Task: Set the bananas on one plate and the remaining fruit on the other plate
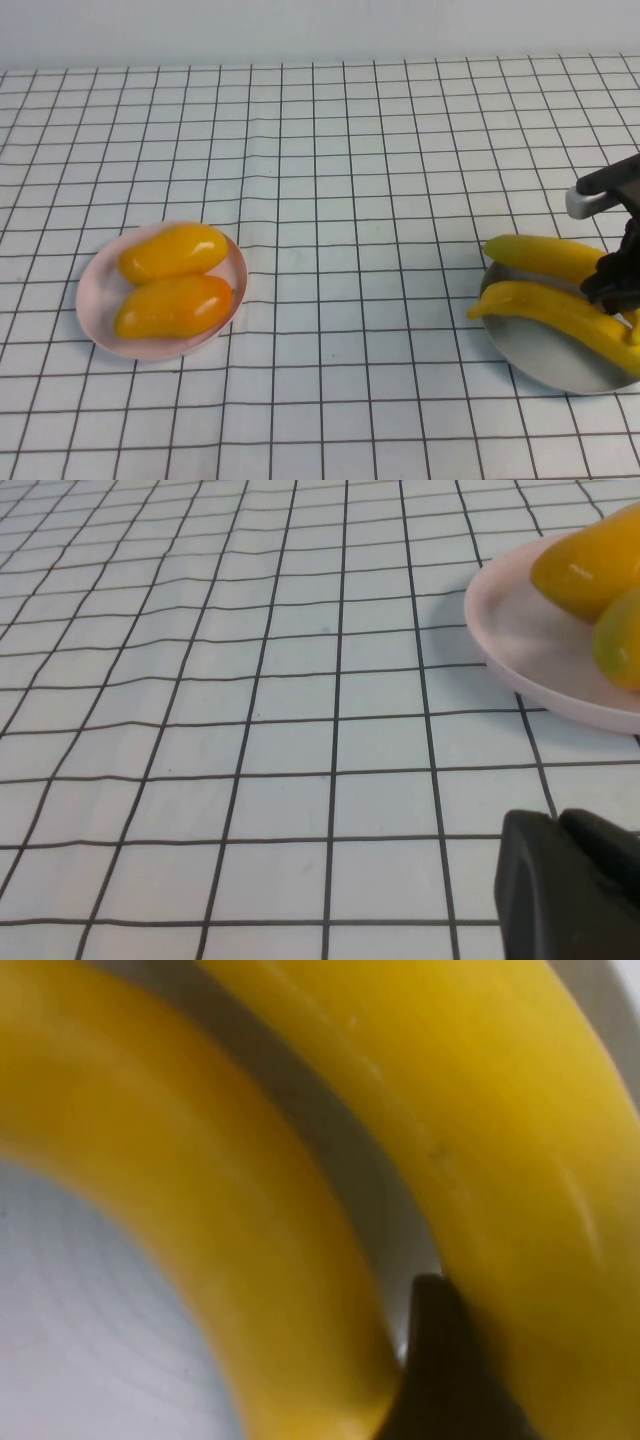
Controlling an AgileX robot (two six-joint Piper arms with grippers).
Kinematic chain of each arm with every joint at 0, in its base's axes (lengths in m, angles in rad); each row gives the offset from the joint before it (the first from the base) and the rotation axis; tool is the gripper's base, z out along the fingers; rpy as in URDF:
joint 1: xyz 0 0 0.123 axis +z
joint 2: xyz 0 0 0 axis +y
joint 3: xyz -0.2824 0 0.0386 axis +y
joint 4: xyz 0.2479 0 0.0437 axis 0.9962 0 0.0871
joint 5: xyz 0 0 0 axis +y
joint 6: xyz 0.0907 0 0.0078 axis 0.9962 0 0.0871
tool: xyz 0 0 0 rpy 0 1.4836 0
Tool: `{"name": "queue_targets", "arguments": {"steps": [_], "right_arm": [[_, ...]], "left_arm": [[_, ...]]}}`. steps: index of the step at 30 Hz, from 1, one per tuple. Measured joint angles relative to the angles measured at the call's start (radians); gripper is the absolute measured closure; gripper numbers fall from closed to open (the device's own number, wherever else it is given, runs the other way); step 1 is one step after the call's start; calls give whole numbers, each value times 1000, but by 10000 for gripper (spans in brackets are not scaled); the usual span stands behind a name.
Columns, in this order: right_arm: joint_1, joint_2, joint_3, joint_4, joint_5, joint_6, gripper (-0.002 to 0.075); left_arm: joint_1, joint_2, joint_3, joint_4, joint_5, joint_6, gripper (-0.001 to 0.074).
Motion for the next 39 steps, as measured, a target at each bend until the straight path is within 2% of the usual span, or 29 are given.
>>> {"name": "queue_targets", "arguments": {"steps": [4,6,19,28,39], "right_arm": [[0,11,0,4,4,2,269],[0,11,0,9,9,2,250],[0,-73,0,99,43,-7,283],[0,-95,0,341,81,-192,283],[0,-151,0,657,131,-500,284]], "left_arm": [[0,0,0,0,0,0,738],[0,0,0,0,0,0,738],[0,0,0,0,0,0,738],[0,0,0,0,0,0,738],[0,0,0,0,0,0,738]]}}
